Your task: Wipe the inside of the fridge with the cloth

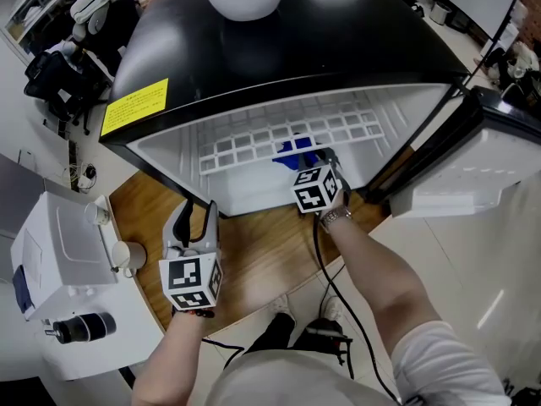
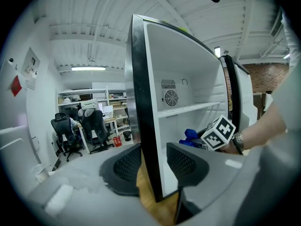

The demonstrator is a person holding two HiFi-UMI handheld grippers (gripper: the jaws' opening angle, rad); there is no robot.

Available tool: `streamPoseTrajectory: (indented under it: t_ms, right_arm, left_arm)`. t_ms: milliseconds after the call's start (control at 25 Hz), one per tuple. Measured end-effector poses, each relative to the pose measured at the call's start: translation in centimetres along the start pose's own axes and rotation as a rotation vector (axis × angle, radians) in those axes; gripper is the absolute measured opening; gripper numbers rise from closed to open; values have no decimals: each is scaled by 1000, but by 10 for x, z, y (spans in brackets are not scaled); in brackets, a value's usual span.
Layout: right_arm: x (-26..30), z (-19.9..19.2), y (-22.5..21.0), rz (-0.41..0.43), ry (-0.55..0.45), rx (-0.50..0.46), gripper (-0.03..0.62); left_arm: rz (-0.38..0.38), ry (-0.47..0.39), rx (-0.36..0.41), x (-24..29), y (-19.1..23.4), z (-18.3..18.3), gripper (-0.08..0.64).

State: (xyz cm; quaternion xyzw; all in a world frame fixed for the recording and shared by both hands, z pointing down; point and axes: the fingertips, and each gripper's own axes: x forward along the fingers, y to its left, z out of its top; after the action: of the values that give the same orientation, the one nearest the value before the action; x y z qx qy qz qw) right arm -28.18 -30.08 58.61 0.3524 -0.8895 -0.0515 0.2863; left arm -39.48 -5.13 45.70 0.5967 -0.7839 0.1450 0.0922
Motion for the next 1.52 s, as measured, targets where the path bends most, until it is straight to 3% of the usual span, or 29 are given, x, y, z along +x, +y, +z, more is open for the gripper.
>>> streamPoseTrajectory:
  t_ms: [680, 1120, 1320, 1520]
  right_arm:
    - [-12, -25, -50, -161, 89, 15, 71]
    - [-17, -33, -65, -218, 125, 23, 71]
    - [-25, -21, -61, -203, 59, 52, 71]
    - [-41, 9, -37, -136, -41, 72, 71]
  left_arm:
    - [9, 4, -6, 0, 0, 0, 167]
    - [14, 10, 10, 1, 0, -1, 167]
    - [10, 11, 11, 1, -1, -1, 167]
    - [8, 7, 10, 1, -1, -1, 167]
